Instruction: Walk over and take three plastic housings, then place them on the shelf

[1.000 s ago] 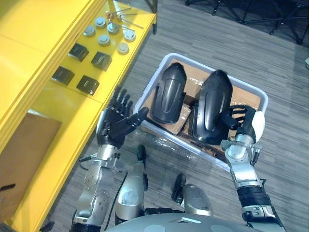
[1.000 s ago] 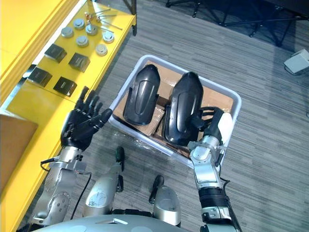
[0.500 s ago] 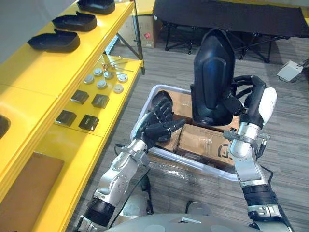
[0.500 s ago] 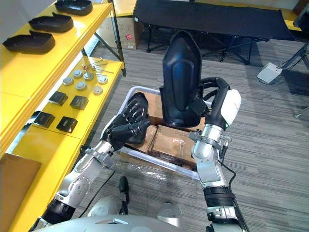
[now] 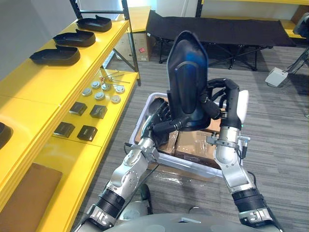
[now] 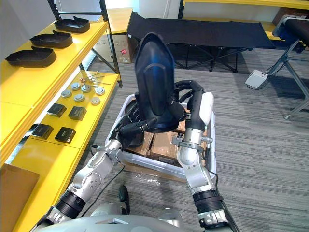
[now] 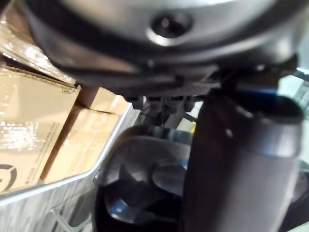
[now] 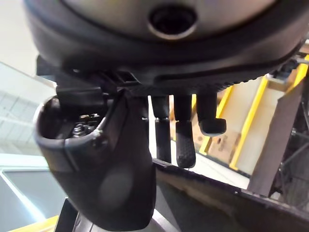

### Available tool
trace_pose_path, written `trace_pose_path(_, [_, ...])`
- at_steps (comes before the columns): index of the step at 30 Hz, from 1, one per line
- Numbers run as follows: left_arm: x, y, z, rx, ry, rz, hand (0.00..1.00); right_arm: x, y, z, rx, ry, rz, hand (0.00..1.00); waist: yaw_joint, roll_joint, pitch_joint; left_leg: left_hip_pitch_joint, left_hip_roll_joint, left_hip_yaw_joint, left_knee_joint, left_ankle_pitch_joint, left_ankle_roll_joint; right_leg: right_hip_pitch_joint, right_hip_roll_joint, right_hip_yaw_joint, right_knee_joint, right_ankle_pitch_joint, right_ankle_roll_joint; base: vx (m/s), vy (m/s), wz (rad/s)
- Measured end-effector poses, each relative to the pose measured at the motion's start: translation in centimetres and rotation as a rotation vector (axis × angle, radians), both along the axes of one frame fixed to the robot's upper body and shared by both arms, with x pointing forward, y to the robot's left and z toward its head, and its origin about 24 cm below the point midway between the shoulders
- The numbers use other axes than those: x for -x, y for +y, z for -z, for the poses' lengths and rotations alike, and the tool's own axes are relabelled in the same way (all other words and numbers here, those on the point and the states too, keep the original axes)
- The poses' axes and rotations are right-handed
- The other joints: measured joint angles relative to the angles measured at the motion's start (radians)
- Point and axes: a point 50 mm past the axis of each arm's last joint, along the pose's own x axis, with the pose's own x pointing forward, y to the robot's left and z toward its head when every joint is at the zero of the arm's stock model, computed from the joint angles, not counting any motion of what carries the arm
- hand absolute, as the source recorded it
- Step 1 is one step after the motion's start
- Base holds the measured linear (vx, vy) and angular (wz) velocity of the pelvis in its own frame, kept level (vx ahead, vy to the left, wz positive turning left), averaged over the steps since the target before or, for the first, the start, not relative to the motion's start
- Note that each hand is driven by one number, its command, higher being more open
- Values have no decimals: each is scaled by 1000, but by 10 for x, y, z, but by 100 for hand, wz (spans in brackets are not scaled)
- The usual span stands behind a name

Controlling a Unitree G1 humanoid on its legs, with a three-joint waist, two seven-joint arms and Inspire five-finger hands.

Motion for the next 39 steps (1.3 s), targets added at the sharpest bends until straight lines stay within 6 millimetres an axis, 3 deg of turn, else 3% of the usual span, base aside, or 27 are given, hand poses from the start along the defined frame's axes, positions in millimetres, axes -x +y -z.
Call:
trace_pose_path(6, [-1,4,19,39,124,-106,100,10,20,16,-44,67,-117,0,2,-22,-20,0,4,7,0,-5,-1,10,0,3,-24,14,-2,27,1,-4])
trace_pose_path(9, [-1,8,28,146,209,-153,100,15,24,22,-54,91,-133,0,1,-33,-27,0,3,7,0,-7,-1,22,0,1,-37,19,-1,23,-4,0])
trace_pose_path(10, [-1,8,30,196,240,-164,0,16,24,24,-77,104,-139,0,3,-36,-28,0,3,7,0,-7,-1,23,0,1,-37,19,-1,0,0,0])
trace_pose_path(20, [1,9,37,424,309,-176,0,19,24,25,-125,87,-155,0,10,-53,-39,12,1,7,0,-10,3,42,0,-1,-55,27,0,0,0,0])
trace_pose_path(26, [9,-3,47,528,359,-91,0,23,30,24,-162,67,-180,0,9,-71,-51,12,-1,9,0,-16,7,42,0,-1,-69,28,2,-17,6,0])
trace_pose_path(37, [11,-8,43,587,269,-5,0,32,28,14,-190,-28,-199,0,7,-80,-56,13,-17,12,0,-20,6,45,-15,-1,-68,29,4,3,4,0])
trace_pose_path(38, [12,-9,43,587,264,-4,0,32,28,14,-191,-29,-199,100,7,-80,-56,13,-17,11,0,-21,5,44,-15,-1,-68,28,4,0,0,0])
trace_pose_path(39, [12,-9,42,584,259,-7,0,32,28,14,-190,-29,-200,100,7,-81,-56,13,-17,11,0,-21,5,43,-15,-1,-68,28,4,0,0,0])
